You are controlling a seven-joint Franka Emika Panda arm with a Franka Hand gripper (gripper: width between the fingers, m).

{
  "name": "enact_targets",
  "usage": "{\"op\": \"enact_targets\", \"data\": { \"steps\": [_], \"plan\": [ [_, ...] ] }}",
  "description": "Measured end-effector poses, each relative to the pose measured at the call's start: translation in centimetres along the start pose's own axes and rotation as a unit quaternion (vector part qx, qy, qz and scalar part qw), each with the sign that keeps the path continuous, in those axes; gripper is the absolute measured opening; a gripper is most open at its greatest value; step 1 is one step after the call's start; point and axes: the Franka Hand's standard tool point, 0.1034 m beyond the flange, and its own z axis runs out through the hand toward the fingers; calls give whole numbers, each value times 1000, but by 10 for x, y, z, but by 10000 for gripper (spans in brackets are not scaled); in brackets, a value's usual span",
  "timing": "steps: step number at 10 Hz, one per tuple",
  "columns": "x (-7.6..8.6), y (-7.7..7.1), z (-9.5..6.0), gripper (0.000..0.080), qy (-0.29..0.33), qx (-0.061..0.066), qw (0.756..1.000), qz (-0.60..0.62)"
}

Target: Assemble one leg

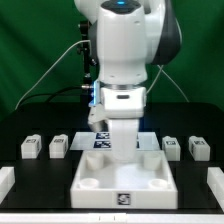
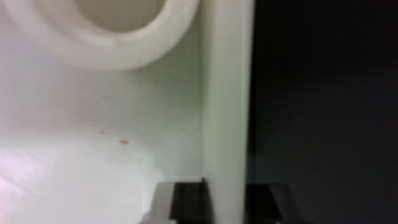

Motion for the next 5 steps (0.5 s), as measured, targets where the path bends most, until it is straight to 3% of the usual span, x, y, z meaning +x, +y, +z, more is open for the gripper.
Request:
{"op": "enact_targets", "data": {
  "steps": [2,4,5],
  "plan": [
    [23,23,-1,70,9,-12,1000,0],
    [49,36,-2,69,17,-20,999,18],
    [55,40,-2,69,18,-22,999,14]
  ]
}}
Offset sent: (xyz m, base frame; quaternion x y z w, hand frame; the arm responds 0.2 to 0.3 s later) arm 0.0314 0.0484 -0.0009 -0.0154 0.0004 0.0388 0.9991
